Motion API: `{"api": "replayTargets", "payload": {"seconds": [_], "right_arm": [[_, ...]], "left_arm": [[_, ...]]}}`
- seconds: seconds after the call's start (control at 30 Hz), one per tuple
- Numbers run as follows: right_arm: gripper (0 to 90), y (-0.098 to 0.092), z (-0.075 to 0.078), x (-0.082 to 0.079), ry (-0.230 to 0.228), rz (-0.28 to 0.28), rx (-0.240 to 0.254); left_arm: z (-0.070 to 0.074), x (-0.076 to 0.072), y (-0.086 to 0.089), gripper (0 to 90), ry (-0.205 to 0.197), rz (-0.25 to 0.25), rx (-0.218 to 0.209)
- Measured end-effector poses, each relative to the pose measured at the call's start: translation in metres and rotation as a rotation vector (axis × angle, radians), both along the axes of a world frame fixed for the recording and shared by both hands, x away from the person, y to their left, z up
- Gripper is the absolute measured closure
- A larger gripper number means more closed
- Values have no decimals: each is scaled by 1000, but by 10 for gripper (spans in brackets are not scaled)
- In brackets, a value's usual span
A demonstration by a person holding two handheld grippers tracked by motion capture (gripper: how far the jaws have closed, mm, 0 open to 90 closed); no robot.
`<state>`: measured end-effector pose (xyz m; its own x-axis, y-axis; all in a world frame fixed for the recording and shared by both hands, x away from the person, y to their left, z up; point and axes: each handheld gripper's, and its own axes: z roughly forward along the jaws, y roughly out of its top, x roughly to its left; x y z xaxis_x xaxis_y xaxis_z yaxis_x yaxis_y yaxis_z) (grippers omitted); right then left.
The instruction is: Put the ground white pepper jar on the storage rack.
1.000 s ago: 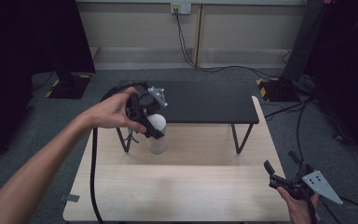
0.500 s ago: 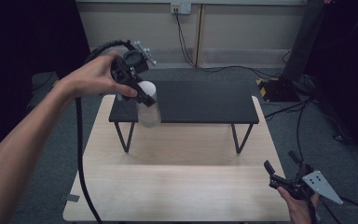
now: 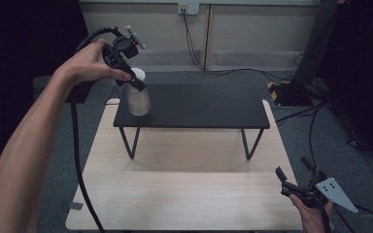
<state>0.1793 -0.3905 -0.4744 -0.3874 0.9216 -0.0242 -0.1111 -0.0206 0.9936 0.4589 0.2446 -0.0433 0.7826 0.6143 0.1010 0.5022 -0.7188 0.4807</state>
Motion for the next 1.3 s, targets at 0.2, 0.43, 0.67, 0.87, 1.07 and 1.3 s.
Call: {"api": "replayTargets", "payload": {"seconds": [0.2, 0.43, 0.67, 0.87, 1.07, 1.3], "right_arm": [[40, 1, 0, 0, 1, -2, -3], [41, 1, 0, 0, 4, -2, -2], [41, 1, 0, -1, 7, -5, -4], [42, 1, 0, 0, 7, -4, -7], [43, 2, 0, -1, 2, -4, -10], [44, 1, 0, -2, 2, -4, -8]], "left_arm": [[-11, 16, 13, 333, 27, 61, 12], [-24, 21, 32, 333, 17, 124, -22], [-37, 30, 40, 332, 29, 138, -44], [-41, 27, 46, 327, 17, 140, -60], [-37, 16, 47, 103, -28, 144, -97], [-22, -13, 62, 58, -100, 135, -151]]}}
